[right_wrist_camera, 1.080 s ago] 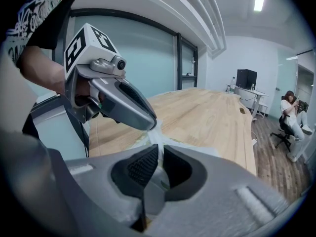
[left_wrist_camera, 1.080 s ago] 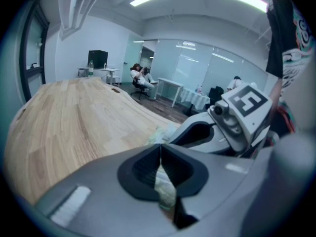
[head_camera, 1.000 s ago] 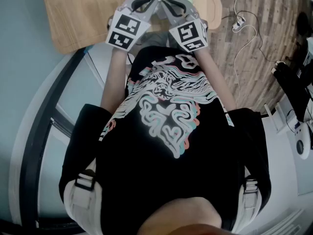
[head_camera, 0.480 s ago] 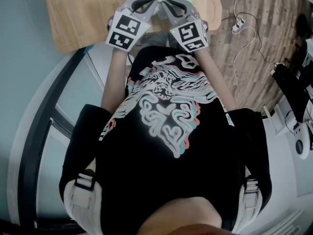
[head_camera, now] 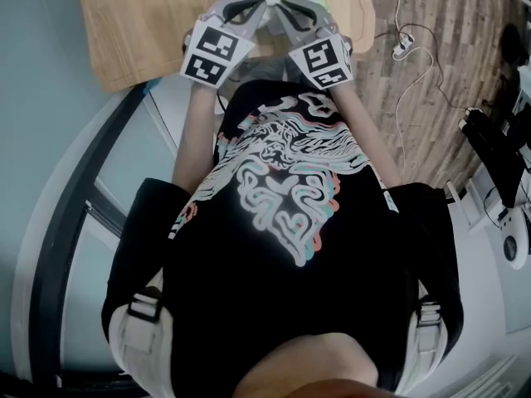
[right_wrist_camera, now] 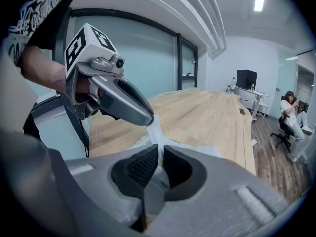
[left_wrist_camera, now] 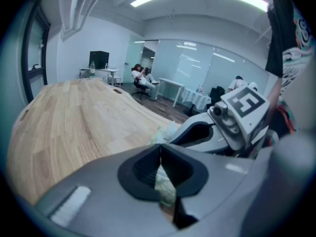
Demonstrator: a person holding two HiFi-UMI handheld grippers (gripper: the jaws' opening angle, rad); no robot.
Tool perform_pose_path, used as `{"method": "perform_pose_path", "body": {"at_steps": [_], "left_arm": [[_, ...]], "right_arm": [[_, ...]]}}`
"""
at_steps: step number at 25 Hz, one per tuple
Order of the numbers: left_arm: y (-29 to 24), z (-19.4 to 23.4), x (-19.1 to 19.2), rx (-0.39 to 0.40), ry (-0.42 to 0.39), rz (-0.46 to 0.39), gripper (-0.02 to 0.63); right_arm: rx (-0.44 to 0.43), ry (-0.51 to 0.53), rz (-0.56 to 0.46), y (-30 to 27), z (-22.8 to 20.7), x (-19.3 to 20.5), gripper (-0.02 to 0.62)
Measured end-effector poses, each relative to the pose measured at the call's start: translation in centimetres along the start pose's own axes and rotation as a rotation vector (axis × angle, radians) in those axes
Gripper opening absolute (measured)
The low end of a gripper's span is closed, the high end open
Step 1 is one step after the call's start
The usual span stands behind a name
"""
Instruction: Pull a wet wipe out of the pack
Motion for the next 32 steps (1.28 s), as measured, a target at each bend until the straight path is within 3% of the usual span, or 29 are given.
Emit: {"method": "perform_pose_path", "body": {"at_steps": [32], "left_arm": [[1.8,0.5,0.3,-0.043,0.004,-0.019,-0.008]], "right_arm": [[0.018,0.012,0.002,-0.1,0.2,0.3,0.034]]}}
Point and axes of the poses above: the fingertips, and each gripper's own axes: y backward along the fingers, z to its left, x out of its underside, the point moved 10 cm from there along y, backward along the fingers, and after that the axes turned 3 degrees about -x, right-handed, at the moved point
